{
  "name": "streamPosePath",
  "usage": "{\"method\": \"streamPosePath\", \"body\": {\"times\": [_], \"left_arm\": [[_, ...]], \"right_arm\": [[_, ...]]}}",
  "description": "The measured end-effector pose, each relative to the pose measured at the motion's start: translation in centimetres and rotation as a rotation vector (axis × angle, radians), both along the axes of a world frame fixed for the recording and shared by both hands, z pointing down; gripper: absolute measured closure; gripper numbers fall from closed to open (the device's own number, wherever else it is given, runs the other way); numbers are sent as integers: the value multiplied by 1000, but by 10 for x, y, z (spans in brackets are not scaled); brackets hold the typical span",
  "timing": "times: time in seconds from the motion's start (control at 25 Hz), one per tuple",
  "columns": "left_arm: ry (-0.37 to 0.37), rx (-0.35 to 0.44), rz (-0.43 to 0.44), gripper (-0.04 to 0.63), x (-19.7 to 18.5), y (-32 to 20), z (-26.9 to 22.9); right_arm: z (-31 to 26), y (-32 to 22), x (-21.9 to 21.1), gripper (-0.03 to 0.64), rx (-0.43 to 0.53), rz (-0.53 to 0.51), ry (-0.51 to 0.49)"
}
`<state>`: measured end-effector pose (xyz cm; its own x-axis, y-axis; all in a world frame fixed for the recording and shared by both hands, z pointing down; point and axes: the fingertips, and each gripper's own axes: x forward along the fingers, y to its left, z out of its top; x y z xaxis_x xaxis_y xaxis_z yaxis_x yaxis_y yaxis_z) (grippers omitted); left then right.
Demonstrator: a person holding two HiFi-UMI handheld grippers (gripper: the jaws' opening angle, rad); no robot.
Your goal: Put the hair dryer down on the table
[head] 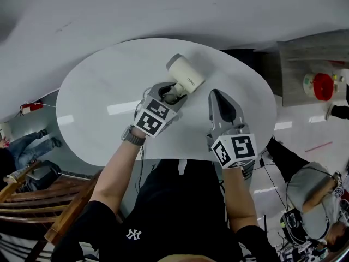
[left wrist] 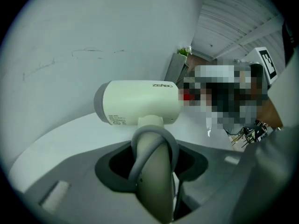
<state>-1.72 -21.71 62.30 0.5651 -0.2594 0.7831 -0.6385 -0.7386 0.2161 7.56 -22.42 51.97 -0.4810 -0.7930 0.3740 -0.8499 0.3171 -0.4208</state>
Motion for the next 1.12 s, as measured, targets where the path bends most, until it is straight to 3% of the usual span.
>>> {"method": "streamPosePath", "body": {"times": [0.72,1.12], "left_arm": [[-139,-86,98,379,20,-4,49],[-179,-62,122,348,24,-1,53]], "right_arm": [[22,-7,21,595,-39,13,-37],[19,-7,25,595,-36,11,-50]]}}
